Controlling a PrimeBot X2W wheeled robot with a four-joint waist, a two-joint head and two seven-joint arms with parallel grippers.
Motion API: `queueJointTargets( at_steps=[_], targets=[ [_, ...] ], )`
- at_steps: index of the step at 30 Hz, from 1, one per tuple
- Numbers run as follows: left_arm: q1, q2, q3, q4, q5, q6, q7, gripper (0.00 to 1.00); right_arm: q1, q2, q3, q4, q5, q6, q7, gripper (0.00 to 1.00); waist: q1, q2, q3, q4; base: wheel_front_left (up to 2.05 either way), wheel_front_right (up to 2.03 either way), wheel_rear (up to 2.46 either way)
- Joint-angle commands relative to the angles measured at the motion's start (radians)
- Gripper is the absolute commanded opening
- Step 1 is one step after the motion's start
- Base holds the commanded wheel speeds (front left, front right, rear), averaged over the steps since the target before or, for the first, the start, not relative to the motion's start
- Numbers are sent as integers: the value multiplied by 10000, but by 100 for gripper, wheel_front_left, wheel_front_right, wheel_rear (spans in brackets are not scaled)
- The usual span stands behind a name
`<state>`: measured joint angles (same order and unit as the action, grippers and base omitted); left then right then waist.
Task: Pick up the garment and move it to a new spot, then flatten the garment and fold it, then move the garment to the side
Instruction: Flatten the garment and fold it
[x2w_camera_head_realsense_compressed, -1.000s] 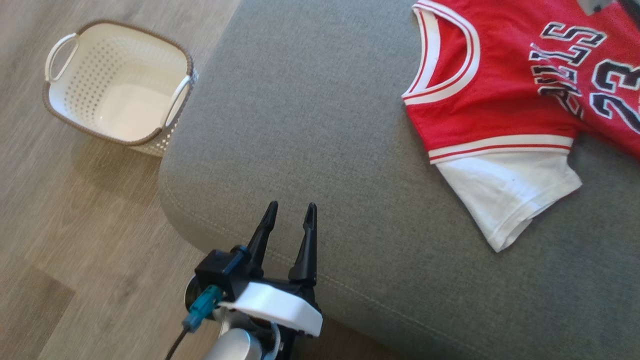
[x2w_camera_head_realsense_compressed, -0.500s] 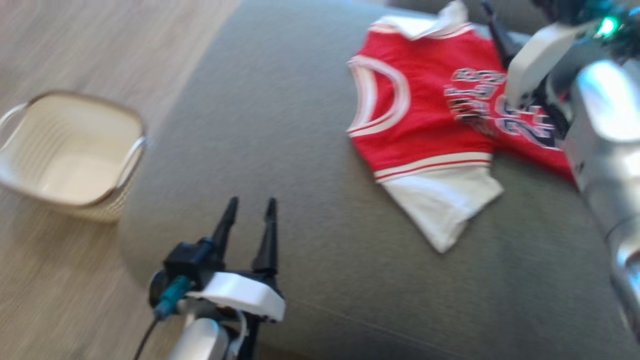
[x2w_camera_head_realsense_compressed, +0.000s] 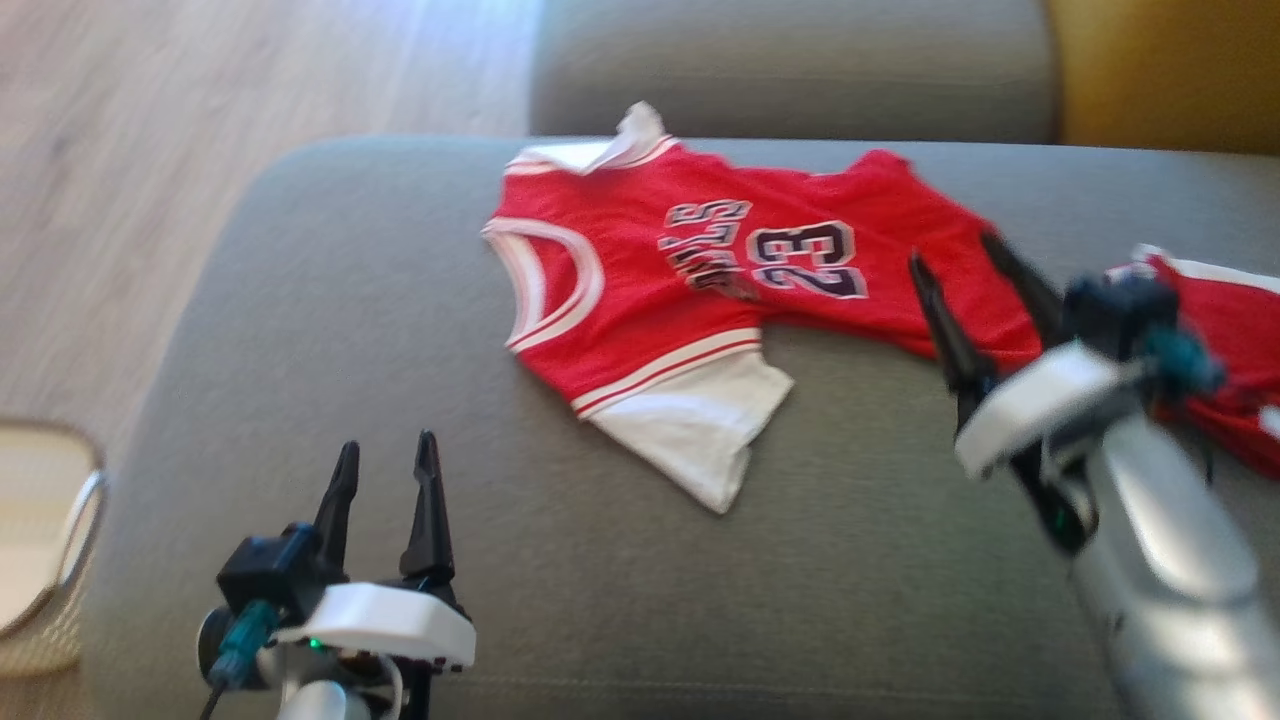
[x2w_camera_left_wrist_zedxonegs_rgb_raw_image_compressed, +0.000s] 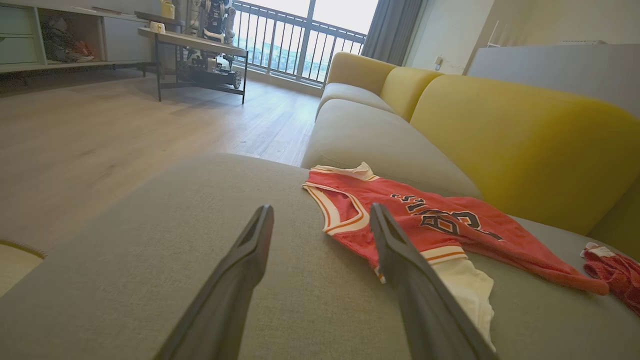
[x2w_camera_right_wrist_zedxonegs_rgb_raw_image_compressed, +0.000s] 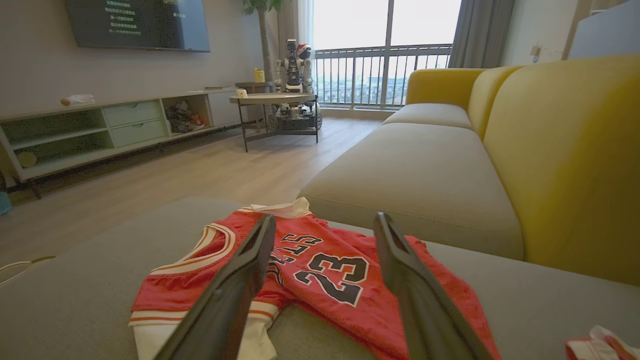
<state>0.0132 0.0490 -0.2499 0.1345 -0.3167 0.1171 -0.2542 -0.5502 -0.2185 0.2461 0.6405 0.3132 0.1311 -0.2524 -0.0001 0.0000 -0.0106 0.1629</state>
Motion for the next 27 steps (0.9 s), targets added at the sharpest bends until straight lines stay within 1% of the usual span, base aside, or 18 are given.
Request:
queueJointTargets(
  at_steps=[1,5,9,15,17,21,27],
  targets=[
    [-193,12,444,-368,99,-22,-76,100,507,316,-247,-903,-110,-4,-92,100,1,0,-399,-677,0,0,0],
    [-10,12,563,-360,19,-3,-76,100,2090,863,-862,-2174,-531,-4,-92,100,1,0,-415,-1086,0,0,0],
    [56,12,568,-290,-115,56,-76,100,3196,1253,-1303,-3259,-941,-4,42,100,1,0,-358,-1414,0,0,0],
    [-100,12,423,-70,-405,210,-76,100,3692,1477,-1537,-4556,-1267,-4,563,100,1,0,-159,-1870,0,0,0],
    [-158,12,324,46,-523,226,-76,100,3702,1490,-1542,-4735,-1305,-4,645,100,1,0,-113,-1961,0,0,0],
    [-526,12,-420,898,-1038,246,-76,100,3713,1531,-1594,-5313,-1416,-4,895,100,1,0,81,-2377,0,0,0],
    [-1371,12,-1761,2613,-2568,352,-76,100,3722,1571,-1622,-5779,-1454,-4,1094,100,1,0,378,-3022,0,0,0]
  ],
)
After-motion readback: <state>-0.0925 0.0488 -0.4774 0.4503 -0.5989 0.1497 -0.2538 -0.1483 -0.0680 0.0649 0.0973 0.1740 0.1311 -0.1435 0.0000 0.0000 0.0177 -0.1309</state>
